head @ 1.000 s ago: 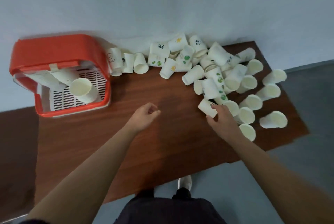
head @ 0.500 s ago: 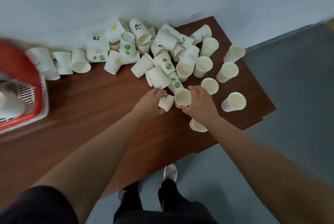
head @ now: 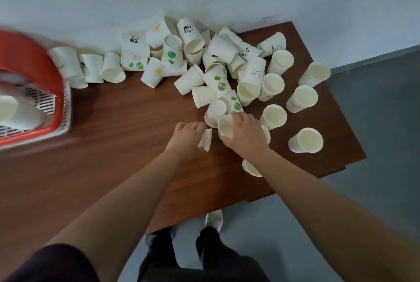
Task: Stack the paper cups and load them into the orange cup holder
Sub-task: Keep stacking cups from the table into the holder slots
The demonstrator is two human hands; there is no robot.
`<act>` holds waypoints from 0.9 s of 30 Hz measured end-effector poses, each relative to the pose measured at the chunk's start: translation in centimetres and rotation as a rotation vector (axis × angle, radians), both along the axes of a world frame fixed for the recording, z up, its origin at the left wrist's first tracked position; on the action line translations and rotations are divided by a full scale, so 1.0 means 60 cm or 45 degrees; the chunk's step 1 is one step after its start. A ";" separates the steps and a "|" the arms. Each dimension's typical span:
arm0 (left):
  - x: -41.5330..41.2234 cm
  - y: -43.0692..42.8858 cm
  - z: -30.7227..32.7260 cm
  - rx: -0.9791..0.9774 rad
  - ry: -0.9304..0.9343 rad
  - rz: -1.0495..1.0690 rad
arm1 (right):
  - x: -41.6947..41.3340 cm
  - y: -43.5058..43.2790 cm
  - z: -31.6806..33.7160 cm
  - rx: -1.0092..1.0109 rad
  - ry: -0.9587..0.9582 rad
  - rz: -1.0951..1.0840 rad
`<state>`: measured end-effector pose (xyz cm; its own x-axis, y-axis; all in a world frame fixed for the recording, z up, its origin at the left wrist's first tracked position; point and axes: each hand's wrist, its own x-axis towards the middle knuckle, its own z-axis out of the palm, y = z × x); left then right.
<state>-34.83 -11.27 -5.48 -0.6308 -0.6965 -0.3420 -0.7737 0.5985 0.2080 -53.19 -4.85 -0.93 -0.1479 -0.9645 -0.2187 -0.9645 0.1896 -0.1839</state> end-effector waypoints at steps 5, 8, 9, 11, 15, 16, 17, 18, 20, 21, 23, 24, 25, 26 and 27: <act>0.055 0.007 0.007 0.176 0.136 0.296 | 0.020 -0.011 0.038 0.003 -0.119 -0.018; 0.108 0.002 0.028 0.343 0.396 0.645 | 0.042 -0.022 0.068 -0.003 -0.239 -0.021; 0.129 0.000 0.041 0.398 0.490 0.753 | 0.053 -0.027 0.078 -0.015 -0.265 -0.012; 0.175 -0.002 0.070 0.448 0.689 0.935 | 0.081 -0.038 0.095 -0.050 -0.294 0.022; 0.279 -0.007 0.140 0.402 1.006 1.239 | 0.165 -0.061 0.125 -0.076 -0.402 0.060; 0.309 -0.010 0.157 0.374 1.069 1.295 | 0.190 -0.067 0.131 -0.083 -0.433 0.081; 0.340 -0.014 0.172 0.331 1.125 1.335 | 0.216 -0.075 0.136 -0.096 -0.458 0.110; 0.373 -0.018 0.186 0.280 1.169 1.365 | 0.243 -0.083 0.141 -0.106 -0.474 0.140; 0.443 -0.029 0.210 0.170 1.205 1.439 | 0.298 -0.103 0.152 -0.112 -0.501 0.199; 0.480 -0.035 0.218 0.119 1.213 1.482 | 0.327 -0.114 0.157 -0.113 -0.516 0.224; 0.551 -0.051 0.228 0.024 1.238 1.550 | 0.383 -0.136 0.165 -0.119 -0.541 0.264; 0.583 -0.060 0.229 -0.018 1.248 1.564 | 0.410 -0.148 0.167 -0.120 -0.548 0.276; 0.611 -0.071 0.228 -0.048 1.239 1.579 | 0.436 -0.158 0.170 -0.121 -0.553 0.285; 0.635 -0.082 0.228 -0.057 1.235 1.585 | 0.461 -0.168 0.172 -0.121 -0.557 0.291; 0.654 -0.095 0.225 -0.061 1.226 1.591 | 0.485 -0.179 0.173 -0.123 -0.561 0.295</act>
